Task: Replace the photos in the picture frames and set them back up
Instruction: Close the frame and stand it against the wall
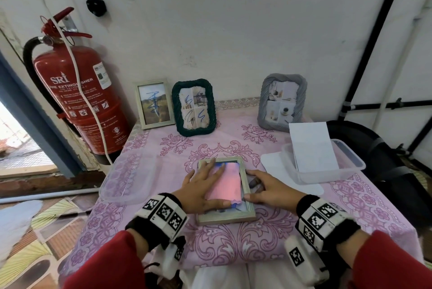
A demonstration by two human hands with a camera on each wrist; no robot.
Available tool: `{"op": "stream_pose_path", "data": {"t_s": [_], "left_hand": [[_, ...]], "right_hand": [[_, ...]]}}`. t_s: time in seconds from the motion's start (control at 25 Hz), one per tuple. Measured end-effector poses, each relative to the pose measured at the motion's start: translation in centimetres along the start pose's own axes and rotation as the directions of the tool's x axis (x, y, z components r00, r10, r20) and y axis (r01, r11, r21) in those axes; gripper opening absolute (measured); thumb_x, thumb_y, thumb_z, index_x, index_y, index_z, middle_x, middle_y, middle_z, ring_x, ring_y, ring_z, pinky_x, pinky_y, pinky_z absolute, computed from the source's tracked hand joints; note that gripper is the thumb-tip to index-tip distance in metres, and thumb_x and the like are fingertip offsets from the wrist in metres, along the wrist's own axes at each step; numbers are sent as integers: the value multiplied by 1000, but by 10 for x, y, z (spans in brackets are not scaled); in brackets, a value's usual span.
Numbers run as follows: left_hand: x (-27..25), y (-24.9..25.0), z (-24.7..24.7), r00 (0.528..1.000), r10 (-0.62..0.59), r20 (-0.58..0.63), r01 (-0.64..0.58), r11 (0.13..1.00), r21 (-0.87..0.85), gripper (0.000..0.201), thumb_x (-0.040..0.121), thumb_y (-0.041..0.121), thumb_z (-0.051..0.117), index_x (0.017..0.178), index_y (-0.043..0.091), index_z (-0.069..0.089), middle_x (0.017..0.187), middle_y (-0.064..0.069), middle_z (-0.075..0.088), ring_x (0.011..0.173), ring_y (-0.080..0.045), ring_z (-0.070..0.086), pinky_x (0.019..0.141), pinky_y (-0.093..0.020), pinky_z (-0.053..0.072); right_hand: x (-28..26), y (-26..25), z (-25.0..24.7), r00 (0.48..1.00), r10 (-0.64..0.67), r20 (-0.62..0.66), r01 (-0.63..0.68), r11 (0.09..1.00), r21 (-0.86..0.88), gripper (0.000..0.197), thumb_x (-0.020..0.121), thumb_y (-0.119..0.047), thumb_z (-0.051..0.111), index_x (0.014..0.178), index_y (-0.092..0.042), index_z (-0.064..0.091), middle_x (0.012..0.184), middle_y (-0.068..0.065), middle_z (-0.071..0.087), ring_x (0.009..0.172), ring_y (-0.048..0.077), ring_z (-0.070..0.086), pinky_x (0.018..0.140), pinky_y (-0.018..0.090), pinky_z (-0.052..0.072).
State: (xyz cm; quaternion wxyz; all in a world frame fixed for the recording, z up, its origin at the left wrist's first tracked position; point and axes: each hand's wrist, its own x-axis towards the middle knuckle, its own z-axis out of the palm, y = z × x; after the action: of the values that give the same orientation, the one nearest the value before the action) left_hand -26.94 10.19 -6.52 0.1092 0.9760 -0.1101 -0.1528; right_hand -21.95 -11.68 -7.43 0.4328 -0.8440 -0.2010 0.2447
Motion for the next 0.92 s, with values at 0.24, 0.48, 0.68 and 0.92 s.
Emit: {"op": "stream_pose_path", "data": {"t_s": [0.24, 0.48, 0.68, 0.92], "left_hand": [[-13, -33, -15, 996, -9, 88, 8, 1000, 8, 122, 67, 66, 66, 149, 14, -8, 156, -1, -18, 143, -19, -21, 119, -42, -4], [-11, -37, -11, 998, 39, 52, -42, 998, 52, 122, 65, 67, 68, 150, 14, -3, 157, -2, -15, 145, -14, -14, 118, -39, -3], [-13, -41, -1, 998, 59, -4, -59, 998, -13, 123, 65, 67, 67, 149, 19, -8, 157, 1, -16, 144, -12, -16, 116, -36, -7], [-13, -38, -5, 999, 38, -29, -38, 999, 29, 126, 61, 68, 69, 150, 18, -4, 158, 1, -12, 145, -12, -14, 116, -37, -9]], "right_hand": [[12, -36, -6, 969, -211, -127, 138, 893, -428, 51, 86, -36, 61, 132, -19, 46, 120, 8, 44, 119, 24, 42, 101, 35, 37], [43, -55, 20, 969, -172, 176, 246, 669, -701, 62, 80, -50, 65, 129, -15, 51, 121, 9, 50, 114, 24, 47, 96, 36, 40], [55, -61, 22, 941, -267, 207, 335, 659, -674, 30, 87, -28, 60, 113, -13, 61, 109, 11, 52, 105, 25, 48, 89, 34, 37], [17, -47, 39, 862, -388, 326, 506, 620, -600, 18, 89, -10, 50, 91, -6, 67, 102, 8, 54, 96, 21, 51, 85, 29, 40]]}}
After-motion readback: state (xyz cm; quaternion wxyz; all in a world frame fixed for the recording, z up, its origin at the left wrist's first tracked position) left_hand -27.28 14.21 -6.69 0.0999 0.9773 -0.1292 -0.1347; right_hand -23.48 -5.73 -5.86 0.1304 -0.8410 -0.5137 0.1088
